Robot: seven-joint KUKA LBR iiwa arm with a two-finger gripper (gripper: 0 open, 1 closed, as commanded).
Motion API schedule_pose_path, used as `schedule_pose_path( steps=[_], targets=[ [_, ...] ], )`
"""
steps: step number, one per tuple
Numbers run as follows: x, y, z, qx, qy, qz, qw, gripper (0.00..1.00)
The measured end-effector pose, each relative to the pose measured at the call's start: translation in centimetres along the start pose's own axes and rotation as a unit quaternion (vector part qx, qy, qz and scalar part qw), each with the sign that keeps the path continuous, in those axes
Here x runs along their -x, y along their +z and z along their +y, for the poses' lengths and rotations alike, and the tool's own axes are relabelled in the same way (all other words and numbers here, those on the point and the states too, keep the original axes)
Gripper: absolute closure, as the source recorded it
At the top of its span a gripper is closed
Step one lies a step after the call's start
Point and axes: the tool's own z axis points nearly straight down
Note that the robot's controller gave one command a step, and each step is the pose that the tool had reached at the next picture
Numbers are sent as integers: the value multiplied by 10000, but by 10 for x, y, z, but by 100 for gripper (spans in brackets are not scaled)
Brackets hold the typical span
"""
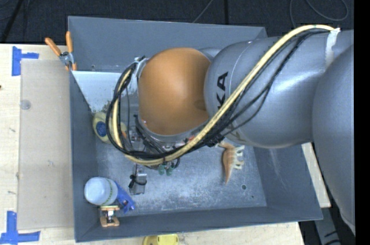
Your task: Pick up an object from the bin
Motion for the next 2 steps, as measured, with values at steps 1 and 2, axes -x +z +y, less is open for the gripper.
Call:
schedule_pose_path(
  steps=[1, 2],
  targets=[
    [2, -4, -1, 8, 26, -37, 10000, 0],
    [-6, 61, 10, 11, -153, -36, 9999, 0]
  ],
)
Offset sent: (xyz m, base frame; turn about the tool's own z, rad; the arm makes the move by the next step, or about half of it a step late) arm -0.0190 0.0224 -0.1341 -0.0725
